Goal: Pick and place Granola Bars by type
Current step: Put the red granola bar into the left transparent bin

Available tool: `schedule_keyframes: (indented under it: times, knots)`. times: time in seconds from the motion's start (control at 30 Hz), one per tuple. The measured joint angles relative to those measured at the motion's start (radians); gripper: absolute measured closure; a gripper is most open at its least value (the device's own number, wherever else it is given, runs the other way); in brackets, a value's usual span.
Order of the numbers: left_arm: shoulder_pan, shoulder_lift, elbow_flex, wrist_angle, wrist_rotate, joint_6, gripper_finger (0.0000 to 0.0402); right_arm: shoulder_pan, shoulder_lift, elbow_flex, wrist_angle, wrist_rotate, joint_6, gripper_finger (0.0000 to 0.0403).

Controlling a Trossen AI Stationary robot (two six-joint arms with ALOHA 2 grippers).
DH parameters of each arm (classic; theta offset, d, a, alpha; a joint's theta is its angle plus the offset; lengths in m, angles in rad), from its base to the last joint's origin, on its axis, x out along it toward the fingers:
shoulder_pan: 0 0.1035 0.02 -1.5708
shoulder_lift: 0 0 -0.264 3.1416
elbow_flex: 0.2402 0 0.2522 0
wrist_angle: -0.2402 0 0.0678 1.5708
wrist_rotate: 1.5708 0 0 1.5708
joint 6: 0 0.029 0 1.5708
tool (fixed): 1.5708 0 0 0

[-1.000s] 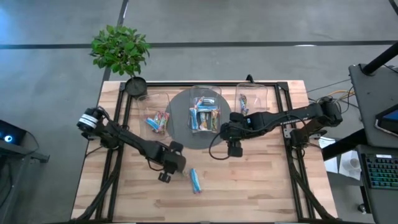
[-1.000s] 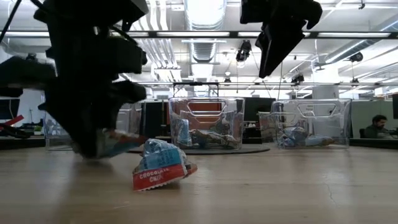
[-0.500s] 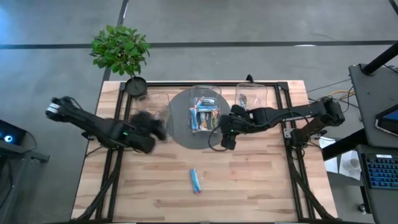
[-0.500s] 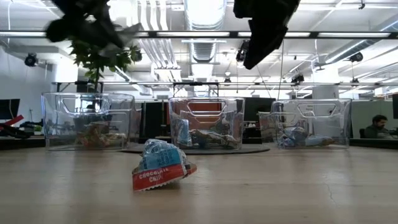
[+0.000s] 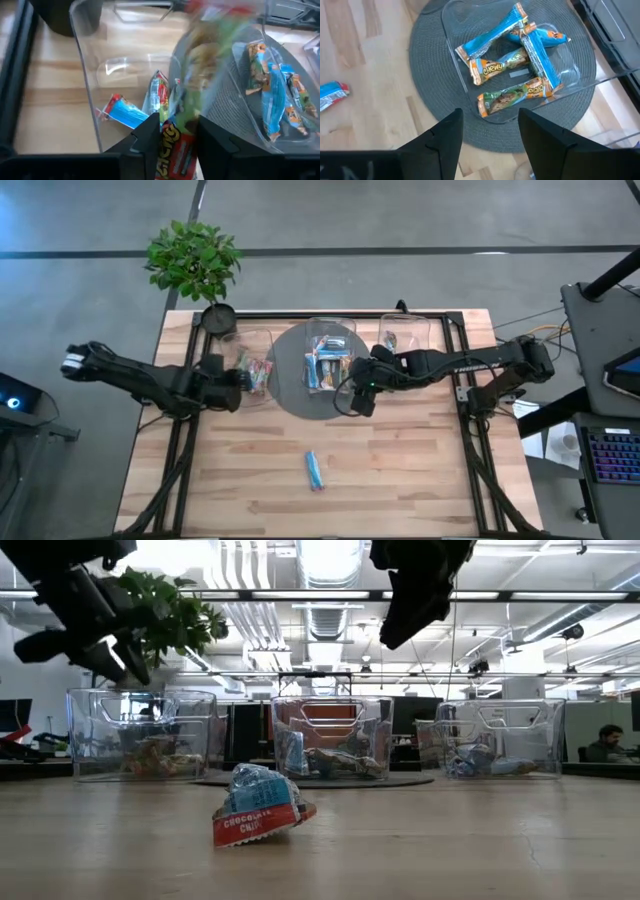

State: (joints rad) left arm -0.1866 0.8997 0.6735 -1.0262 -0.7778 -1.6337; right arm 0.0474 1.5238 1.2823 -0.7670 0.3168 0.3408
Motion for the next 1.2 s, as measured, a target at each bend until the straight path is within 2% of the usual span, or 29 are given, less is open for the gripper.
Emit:
schedule_keyframes:
  times: [0.1, 0.23, 0.43, 0.6, 0.77, 0.83, 0.93, 1.03, 1.2]
  knots:
    - [0.017, -0.004, -0.027, 0.039, 0.039, -0.008, 0.0285, 0.0, 0.0, 0.0, -0.001, -0.009, 0.0, 0.0223]
    - [0.023, -0.006, -0.017, 0.021, 0.13, -0.007, 0.0266, 0.006, 0.0, 0.0, -0.005, -0.093, 0.0, 0.0225]
    - [-0.01, -0.004, 0.115, 0.043, 0.115, 0.154, 0.0264, 0.045, 0.0, 0.0, -0.005, -0.204, -0.052, 0.0223]
    - [-0.07, -0.001, 0.233, 0.223, 0.111, 0.375, 0.0264, 0.074, 0.016, 0.0, 0.013, -0.235, -0.017, 0.0225]
    - [-0.167, -0.001, 0.267, 0.496, 0.113, 0.586, 0.0264, 0.089, 0.09, 0.0, 0.136, -0.425, 0.007, 0.0223]
    - [-0.218, 0.002, 0.265, 0.576, 0.114, 0.665, 0.0264, 0.106, 0.132, 0.0, 0.181, -0.446, -0.063, 0.0223]
    - [-0.298, 0.02, 0.262, 0.61, 0.115, 0.719, 0.0264, 0.124, 0.188, 0.009, 0.231, -0.449, -0.268, 0.0224]
    - [-0.374, 0.045, 0.26, 0.61, 0.115, 0.651, 0.0264, 0.135, 0.233, 0.042, 0.234, -0.446, -0.437, 0.0225]
    - [-0.471, 0.097, 0.26, 0.619, 0.114, 0.502, 0.0264, 0.164, 0.326, 0.117, 0.211, -0.446, -0.621, 0.0219]
